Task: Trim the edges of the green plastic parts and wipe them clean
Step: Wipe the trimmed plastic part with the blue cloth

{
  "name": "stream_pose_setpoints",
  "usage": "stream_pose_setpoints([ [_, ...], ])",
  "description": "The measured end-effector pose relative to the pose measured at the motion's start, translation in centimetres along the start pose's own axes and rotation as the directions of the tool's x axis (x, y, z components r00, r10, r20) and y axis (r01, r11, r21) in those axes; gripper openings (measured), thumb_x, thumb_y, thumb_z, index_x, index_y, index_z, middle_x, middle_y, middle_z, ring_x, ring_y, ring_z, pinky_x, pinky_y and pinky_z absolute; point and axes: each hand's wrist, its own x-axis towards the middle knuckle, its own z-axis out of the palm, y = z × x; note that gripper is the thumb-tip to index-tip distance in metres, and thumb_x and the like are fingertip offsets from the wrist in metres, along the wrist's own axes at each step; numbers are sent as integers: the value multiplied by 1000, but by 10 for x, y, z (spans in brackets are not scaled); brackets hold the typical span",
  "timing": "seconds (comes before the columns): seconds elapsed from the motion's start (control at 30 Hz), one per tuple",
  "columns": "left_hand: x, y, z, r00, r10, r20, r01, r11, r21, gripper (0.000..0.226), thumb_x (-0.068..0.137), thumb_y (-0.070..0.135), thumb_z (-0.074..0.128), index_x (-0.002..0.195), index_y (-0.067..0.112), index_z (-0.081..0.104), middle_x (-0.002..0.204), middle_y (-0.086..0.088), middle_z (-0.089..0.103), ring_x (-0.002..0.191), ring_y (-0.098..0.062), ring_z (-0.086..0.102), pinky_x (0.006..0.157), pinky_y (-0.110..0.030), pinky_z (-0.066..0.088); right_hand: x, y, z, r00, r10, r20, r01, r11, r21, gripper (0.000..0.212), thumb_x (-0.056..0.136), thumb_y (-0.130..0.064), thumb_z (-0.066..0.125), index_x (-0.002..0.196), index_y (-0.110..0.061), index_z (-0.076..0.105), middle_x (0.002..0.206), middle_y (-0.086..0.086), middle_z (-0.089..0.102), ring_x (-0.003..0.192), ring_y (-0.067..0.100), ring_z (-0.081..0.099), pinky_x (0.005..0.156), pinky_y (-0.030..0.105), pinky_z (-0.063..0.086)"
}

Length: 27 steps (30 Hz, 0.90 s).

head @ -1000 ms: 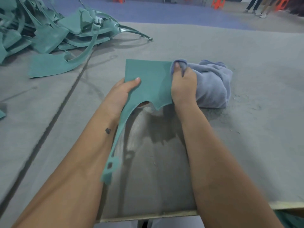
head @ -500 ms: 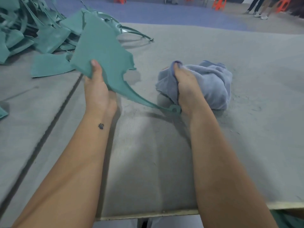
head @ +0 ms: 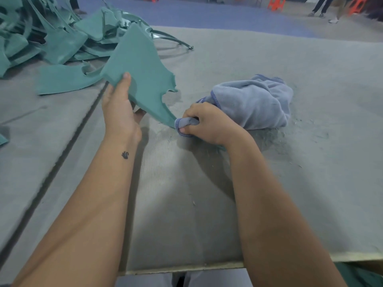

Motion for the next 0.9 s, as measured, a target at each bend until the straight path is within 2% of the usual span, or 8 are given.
stream_pose_setpoints([
  [0.1,3,4,-6,995,55,-81,-48,995,84,11,86,14,63,92,22,65,90,3,72,82,-14,68,64,-28,55,4,-1,2,995,5,-95,-15,994,-112,39,93,-30,56,61,-9,48,61,9,49,69,31,53,72,41,44],
  [0.2,3,8,-10,983,108,-152,-92,990,109,16,78,4,60,80,19,67,74,3,70,68,-12,66,57,-26,54,4,4,-3,926,185,-329,-112,967,229,42,96,-27,54,57,-19,40,50,-7,41,51,4,44,56,20,34],
  [0.3,5,8,-14,960,153,-233,-133,986,100,16,75,1,58,76,15,64,71,1,67,64,-13,62,56,-28,52,2,15,-18,615,476,-629,-79,831,551,36,99,-25,50,64,-20,44,61,-12,45,56,-8,45,56,6,33],
  [0.4,8,7,-17,913,200,-355,-167,978,123,13,74,0,56,77,12,60,79,-3,68,69,-16,64,66,-36,56,2,28,-28,418,714,-562,153,555,818,29,101,-30,44,82,-13,56,85,1,62,82,10,59,83,16,47],
  [0.47,8,6,-17,881,219,-420,-186,975,119,14,75,-1,55,78,13,59,81,-4,69,71,-18,66,70,-41,59,1,30,-28,432,738,-518,233,463,855,31,102,-30,43,79,-13,57,88,6,63,85,17,60,88,33,50],
  [0.6,1,3,-6,885,95,-456,-135,989,-56,20,79,-6,57,84,12,49,93,-8,66,82,-22,68,62,-31,58,1,24,-28,496,686,-532,213,498,840,41,99,-25,48,59,-18,46,60,-7,51,62,10,52,67,23,48],
  [0.77,-16,-4,10,951,-247,-185,176,927,-331,25,89,-3,51,113,0,56,105,-18,68,86,-26,70,72,-33,60,2,5,-18,876,395,-275,140,338,931,47,101,-15,45,54,-15,41,44,-5,38,38,10,36,45,18,33],
  [0.9,-28,-11,22,924,-380,33,371,876,-309,16,93,7,41,91,6,56,81,-10,65,74,-22,62,66,-27,59,11,-8,0,876,354,-327,11,663,748,39,102,-17,44,62,-16,45,58,-5,48,59,9,46,61,20,40],
])
